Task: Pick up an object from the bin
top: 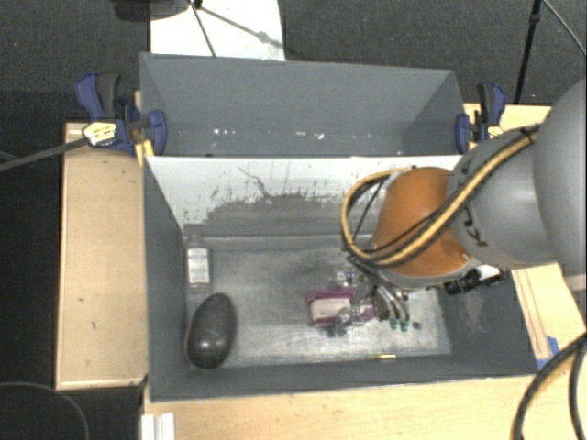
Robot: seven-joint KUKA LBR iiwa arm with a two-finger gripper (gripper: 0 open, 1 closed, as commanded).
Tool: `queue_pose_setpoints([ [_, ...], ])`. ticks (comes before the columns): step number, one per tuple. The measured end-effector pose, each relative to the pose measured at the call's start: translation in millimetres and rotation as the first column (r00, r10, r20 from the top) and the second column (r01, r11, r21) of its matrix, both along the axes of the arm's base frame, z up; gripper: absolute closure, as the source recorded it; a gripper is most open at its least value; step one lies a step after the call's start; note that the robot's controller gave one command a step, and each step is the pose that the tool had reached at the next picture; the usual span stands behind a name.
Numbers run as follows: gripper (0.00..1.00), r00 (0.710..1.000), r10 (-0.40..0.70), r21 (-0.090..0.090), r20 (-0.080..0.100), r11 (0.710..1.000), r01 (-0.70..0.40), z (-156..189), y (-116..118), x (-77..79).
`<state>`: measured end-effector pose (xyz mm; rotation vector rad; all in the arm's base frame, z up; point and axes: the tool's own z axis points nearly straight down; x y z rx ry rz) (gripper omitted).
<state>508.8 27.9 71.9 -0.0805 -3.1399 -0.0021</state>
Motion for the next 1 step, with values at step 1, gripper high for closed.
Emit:
queue_pose_setpoints([
  [1, 1.0, 0.997, 0.073, -0.003, 0.009, 0.997, -0.073, 167.4, -21.8, -26.8],
])
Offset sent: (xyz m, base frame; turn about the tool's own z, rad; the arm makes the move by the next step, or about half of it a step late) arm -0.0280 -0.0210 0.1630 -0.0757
